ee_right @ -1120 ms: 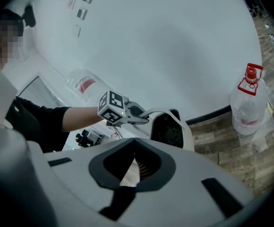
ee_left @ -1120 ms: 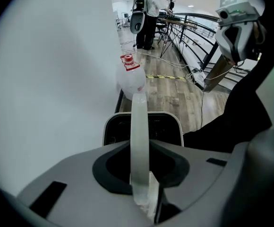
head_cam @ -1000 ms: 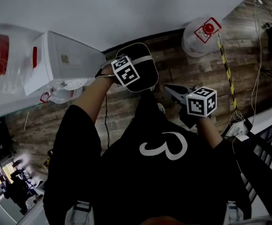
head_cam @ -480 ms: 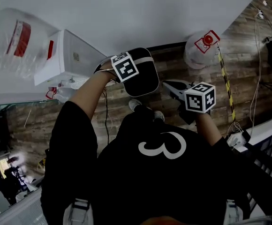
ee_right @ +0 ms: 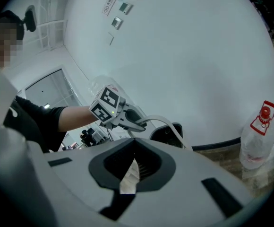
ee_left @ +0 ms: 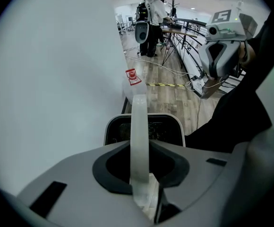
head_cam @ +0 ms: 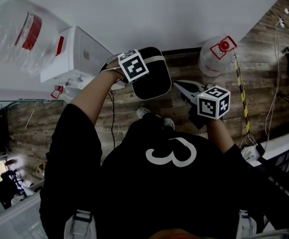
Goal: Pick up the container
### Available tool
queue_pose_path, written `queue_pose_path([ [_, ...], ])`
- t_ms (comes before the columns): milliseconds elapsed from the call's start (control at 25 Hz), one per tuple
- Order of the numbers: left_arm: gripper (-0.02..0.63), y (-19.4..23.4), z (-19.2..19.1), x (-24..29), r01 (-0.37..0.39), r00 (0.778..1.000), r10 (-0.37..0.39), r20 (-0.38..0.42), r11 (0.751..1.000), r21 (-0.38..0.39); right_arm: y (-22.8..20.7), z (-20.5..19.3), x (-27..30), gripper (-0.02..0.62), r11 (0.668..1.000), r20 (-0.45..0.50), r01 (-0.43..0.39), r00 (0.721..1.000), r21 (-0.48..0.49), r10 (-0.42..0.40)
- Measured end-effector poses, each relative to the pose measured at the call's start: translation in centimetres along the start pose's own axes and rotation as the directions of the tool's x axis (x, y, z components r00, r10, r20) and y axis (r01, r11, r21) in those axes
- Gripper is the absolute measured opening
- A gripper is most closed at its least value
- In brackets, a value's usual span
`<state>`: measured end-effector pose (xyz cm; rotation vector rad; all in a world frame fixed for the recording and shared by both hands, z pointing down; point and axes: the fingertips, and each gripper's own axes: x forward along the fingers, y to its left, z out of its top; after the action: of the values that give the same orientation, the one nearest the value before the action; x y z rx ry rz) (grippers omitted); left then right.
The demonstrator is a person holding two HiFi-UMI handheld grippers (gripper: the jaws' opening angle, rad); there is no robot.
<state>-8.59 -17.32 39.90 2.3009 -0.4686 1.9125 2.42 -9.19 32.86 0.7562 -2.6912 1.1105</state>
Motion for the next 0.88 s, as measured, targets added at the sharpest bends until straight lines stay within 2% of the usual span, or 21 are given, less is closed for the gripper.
queue_pose_path([
  [440,0.078,0.3,1.1,-1.7,-0.014,1.0,0.014,0.006,0.999,0.035,1.4,1.6,-0.6,0.023,0.998,0.034,-0.007,0.999,-0.069,0.01],
  [880,0.078,0.9,1.1,-3.2,-0.032,0.999,0.032,-0.002,0.999,0.038,2.4,3.0,-1.6,0.024,0.994,0.041,0.007,0.999,-0.109,-0.002],
])
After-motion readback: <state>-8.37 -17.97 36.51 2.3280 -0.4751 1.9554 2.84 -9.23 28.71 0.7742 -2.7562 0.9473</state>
